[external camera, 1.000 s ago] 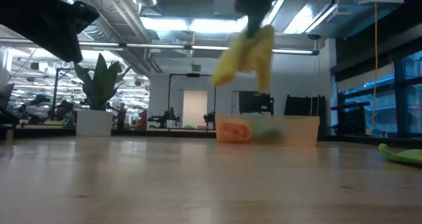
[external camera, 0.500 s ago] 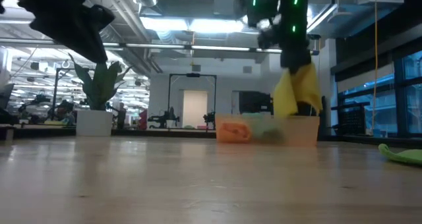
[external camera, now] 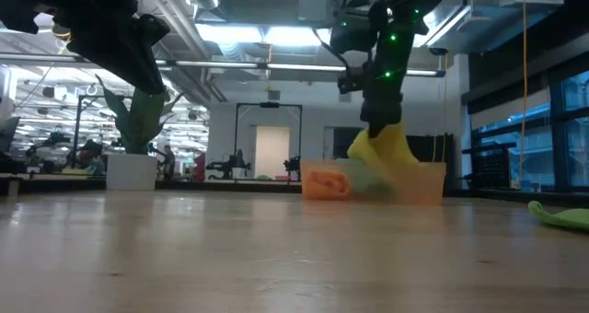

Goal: Roll microfiber towels into tight, uniform cylinder then place into a basket
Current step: Put the yellow microfiber towel into the bin

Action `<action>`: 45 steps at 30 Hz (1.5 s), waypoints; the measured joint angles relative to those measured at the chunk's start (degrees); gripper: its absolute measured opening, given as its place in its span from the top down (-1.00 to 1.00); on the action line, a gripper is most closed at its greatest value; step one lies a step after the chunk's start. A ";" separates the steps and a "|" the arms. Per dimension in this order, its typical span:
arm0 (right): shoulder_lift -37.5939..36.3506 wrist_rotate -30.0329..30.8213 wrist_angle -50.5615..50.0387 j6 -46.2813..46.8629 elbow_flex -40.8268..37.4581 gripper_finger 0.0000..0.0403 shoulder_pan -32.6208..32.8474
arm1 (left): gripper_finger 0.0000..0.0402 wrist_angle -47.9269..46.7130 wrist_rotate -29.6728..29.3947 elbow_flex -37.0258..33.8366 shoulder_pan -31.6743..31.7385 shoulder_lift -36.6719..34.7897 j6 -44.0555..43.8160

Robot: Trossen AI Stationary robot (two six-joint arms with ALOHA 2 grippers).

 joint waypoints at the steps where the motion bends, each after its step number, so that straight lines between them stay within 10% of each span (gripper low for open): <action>1: 0.00 -0.59 0.94 0.00 -0.74 0.93 0.00 | 0.73 0.00 -0.01 0.00 -0.01 0.00 0.01; 23: 0.07 -9.24 10.36 1.92 -10.99 0.88 -0.06 | 0.73 -0.28 0.05 0.00 -0.04 0.00 0.01; 36: 0.11 -6.39 10.05 3.16 -9.10 0.22 0.35 | 0.73 -0.28 0.05 0.00 -0.07 0.00 -0.01; 45: 0.11 -8.33 -9.19 14.99 6.53 -0.02 2.23 | 0.73 -0.28 0.05 0.00 -0.07 0.00 -0.20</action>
